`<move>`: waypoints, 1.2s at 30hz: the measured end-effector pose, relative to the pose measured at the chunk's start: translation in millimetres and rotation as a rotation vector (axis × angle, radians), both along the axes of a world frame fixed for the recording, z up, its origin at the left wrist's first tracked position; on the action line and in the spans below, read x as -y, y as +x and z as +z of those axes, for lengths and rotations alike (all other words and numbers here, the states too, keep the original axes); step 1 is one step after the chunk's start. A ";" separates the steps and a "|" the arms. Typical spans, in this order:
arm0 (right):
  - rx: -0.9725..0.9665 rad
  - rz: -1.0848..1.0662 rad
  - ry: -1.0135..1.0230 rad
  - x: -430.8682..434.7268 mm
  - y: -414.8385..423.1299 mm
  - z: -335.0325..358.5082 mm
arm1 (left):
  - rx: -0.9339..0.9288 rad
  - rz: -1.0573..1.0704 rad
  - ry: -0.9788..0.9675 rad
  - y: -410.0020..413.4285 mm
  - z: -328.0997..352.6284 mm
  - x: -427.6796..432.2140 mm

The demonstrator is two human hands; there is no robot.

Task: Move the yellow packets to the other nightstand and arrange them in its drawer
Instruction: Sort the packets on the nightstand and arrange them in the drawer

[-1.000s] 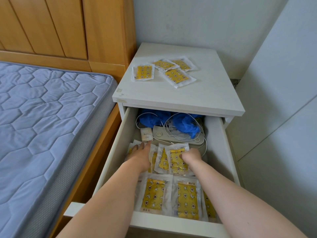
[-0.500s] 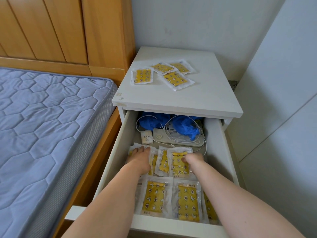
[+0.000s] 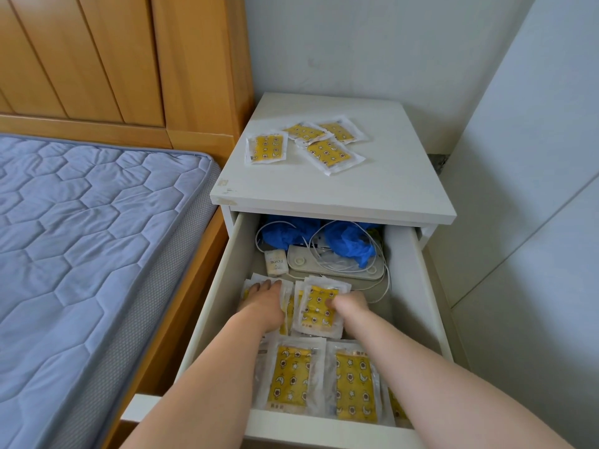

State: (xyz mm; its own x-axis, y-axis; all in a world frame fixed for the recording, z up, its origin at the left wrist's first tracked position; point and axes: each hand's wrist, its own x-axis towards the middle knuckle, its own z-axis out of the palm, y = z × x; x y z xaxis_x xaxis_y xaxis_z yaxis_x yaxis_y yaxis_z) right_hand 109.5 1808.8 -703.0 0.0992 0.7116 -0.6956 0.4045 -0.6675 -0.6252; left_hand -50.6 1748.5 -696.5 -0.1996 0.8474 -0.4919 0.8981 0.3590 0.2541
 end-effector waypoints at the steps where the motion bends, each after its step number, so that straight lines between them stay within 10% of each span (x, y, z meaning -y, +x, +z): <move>1: 0.077 0.050 0.032 2.3 -3.1 -3.1 | 0.003 0.004 0.002 0.4 0.3 -0.2; 16: 0.279 0.481 0.176 6.4 -13.3 -13.6 | 0.002 -0.028 -0.043 5.8 -1.0 5.0; 36: 0.441 0.502 0.213 -1.0 0.7 -12.3 | -0.073 -0.095 -0.014 9.3 6.2 4.0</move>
